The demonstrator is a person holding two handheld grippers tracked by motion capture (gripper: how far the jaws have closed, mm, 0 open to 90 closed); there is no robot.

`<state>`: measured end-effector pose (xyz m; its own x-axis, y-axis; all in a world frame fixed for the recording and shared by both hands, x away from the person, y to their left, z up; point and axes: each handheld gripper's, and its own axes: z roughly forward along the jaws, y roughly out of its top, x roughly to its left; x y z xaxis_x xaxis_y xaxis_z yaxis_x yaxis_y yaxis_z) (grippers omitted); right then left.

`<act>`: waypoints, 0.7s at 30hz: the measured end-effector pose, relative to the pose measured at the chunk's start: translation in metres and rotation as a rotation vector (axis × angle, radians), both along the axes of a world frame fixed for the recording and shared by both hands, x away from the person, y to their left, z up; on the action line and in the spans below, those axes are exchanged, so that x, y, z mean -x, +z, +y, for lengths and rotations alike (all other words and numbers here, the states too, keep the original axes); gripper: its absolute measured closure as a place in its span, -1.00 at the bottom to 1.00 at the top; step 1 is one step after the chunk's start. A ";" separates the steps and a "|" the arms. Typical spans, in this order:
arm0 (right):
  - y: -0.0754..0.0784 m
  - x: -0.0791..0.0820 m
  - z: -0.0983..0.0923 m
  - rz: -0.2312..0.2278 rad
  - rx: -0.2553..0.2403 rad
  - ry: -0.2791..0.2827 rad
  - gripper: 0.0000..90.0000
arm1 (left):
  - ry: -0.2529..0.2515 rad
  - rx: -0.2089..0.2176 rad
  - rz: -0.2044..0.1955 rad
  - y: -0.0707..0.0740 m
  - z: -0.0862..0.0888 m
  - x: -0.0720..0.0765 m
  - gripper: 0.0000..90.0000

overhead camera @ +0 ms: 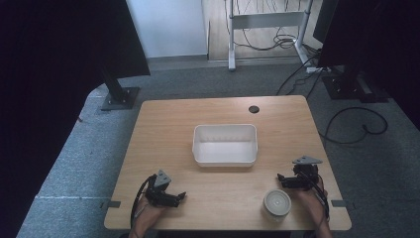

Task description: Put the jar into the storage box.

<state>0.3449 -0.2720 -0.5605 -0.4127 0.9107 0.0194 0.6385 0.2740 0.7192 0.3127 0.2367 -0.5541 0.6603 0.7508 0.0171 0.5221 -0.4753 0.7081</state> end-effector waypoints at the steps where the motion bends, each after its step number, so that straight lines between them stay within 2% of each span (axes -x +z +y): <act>1: 0.000 0.000 0.000 0.000 0.000 0.000 -0.94 | 0.000 0.000 0.000 0.000 0.000 0.000 -0.93; 21: 0.000 0.000 0.000 0.003 0.002 0.000 -0.97 | 0.004 0.001 0.000 0.000 0.000 0.001 -0.93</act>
<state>0.3447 -0.2718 -0.5606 -0.4123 0.9108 0.0188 0.6408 0.2753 0.7167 0.3122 0.2368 -0.5541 0.6576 0.7532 0.0164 0.5241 -0.4730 0.7082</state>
